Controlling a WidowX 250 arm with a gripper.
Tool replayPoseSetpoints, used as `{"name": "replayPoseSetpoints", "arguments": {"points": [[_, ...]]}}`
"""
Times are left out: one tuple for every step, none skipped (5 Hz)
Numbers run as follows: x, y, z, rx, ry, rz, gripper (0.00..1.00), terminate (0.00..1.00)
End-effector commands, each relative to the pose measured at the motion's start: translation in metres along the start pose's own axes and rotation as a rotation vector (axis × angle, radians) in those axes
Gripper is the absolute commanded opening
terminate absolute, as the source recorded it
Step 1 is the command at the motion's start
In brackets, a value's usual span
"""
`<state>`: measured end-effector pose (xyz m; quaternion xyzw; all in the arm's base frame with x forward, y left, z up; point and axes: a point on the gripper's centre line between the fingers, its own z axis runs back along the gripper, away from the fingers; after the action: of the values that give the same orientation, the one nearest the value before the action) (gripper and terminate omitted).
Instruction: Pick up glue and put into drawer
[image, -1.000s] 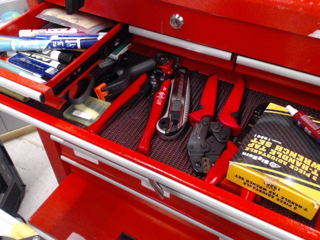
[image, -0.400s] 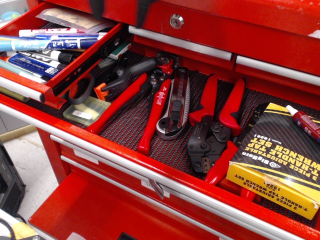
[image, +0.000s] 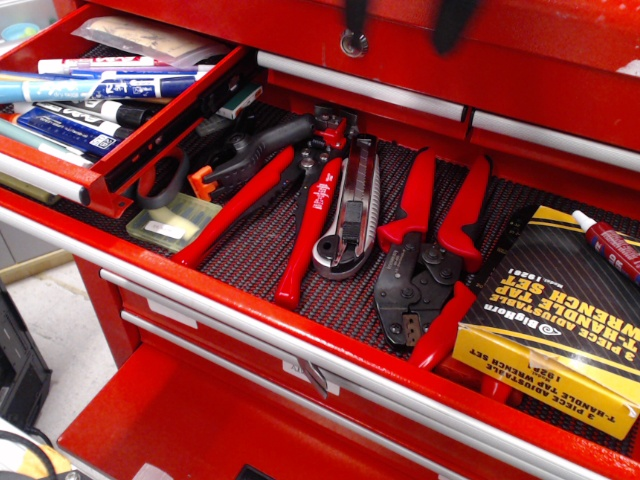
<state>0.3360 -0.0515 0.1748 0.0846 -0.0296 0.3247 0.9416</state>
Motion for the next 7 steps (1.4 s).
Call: {"name": "replayPoseSetpoints", "arguments": {"points": [[-0.046, -0.063, 0.022, 0.038, -0.104, 0.076, 1.00, 0.00], [-0.085, -0.099, 0.017, 0.065, -0.134, 0.068, 1.00, 0.00], [-0.116, -0.135, 0.021, 0.091, -0.151, 0.058, 1.00, 0.00], [-0.125, -0.143, 0.017, 0.089, -0.160, 0.099, 1.00, 0.00], [-0.124, -0.138, 0.005, 0.072, -0.176, 0.135, 1.00, 0.00], [-0.120, -0.122, -0.006, 0.059, -0.199, 0.129, 1.00, 0.00], [-0.112, -0.111, -0.019, 0.045, -0.209, 0.111, 1.00, 0.00]]}}
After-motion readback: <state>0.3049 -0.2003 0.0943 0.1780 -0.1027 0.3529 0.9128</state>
